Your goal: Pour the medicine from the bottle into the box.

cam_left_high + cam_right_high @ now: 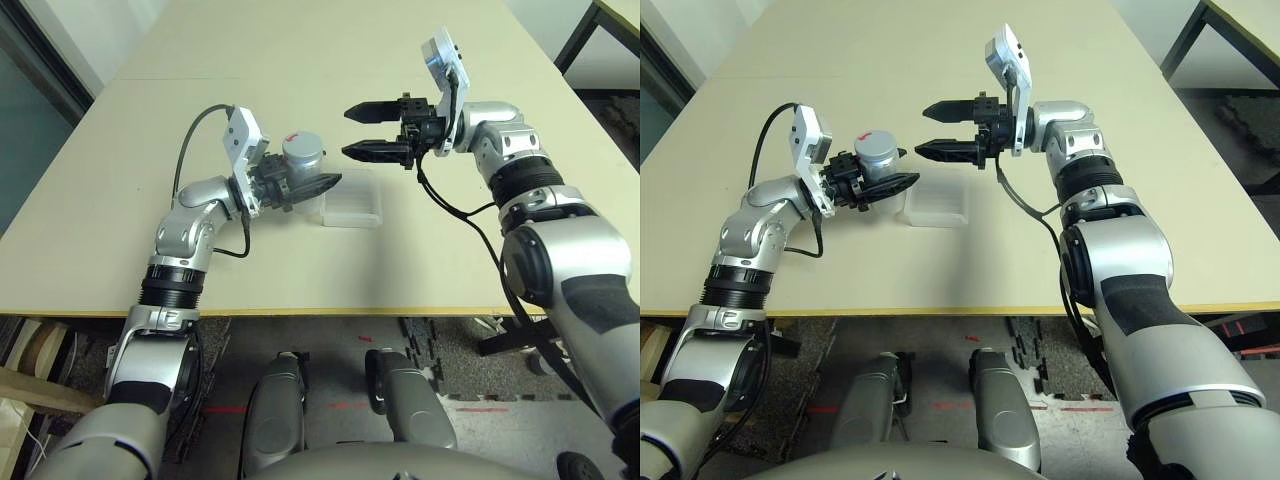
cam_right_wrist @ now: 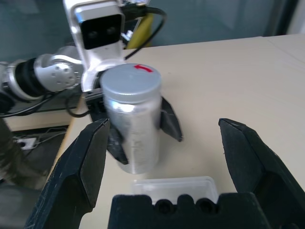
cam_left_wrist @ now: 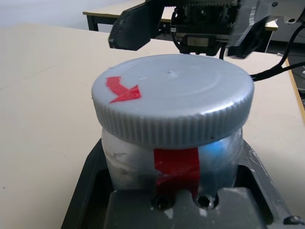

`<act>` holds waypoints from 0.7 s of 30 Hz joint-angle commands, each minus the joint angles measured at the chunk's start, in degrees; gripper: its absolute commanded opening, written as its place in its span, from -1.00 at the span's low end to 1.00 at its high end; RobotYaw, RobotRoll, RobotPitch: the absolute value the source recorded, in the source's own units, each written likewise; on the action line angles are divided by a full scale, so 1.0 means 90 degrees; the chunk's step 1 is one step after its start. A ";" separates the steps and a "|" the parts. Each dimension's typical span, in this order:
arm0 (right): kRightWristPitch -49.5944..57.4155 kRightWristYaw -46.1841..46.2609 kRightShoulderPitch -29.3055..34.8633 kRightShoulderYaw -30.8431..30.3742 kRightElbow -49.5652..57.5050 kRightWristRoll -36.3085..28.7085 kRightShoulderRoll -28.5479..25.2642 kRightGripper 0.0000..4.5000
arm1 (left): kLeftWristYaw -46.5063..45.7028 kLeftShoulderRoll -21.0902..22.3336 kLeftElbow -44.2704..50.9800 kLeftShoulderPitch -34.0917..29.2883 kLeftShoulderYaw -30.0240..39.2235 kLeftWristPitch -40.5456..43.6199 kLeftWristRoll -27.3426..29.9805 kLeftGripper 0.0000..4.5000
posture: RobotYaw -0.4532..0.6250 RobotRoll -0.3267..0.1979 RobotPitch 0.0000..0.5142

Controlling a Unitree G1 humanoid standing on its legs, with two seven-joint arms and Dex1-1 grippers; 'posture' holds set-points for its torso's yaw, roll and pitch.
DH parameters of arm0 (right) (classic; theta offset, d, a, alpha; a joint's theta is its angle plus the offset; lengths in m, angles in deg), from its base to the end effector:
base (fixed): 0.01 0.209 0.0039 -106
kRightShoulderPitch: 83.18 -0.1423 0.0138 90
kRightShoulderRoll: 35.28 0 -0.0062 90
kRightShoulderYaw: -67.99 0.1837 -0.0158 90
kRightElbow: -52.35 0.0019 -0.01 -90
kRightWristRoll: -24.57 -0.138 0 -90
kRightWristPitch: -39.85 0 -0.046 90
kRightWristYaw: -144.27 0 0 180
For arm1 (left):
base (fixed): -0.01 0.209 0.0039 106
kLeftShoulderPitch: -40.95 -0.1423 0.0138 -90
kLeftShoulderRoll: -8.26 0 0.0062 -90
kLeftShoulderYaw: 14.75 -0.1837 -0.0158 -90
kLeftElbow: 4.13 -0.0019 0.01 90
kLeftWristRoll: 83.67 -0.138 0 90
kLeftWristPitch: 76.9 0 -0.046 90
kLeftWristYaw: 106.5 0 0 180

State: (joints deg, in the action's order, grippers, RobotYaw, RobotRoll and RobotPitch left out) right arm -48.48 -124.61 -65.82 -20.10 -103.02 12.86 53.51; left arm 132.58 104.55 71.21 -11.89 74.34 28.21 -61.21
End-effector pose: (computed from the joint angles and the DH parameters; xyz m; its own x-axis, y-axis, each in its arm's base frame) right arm 0.3808 -0.1629 0.2226 0.0229 0.9985 -0.0490 -0.9945 0.0178 -0.1028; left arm 0.3114 0.1902 0.1633 0.4260 -0.9034 0.0482 0.8971 0.4288 0.1066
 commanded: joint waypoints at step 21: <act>-0.0190 0.0569 -0.0036 -0.0013 0.0354 -0.0012 0.1106 1.00 | 0.0078 -0.0067 -0.0103 0.0055 -0.0087 -0.0050 -0.0066 0.18 | -0.27 0.25 -0.47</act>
State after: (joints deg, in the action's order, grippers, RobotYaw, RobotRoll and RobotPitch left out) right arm -49.56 -119.74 -65.82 -20.10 -100.60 12.78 62.99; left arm 132.70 103.77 71.14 -11.73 74.13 28.10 -61.24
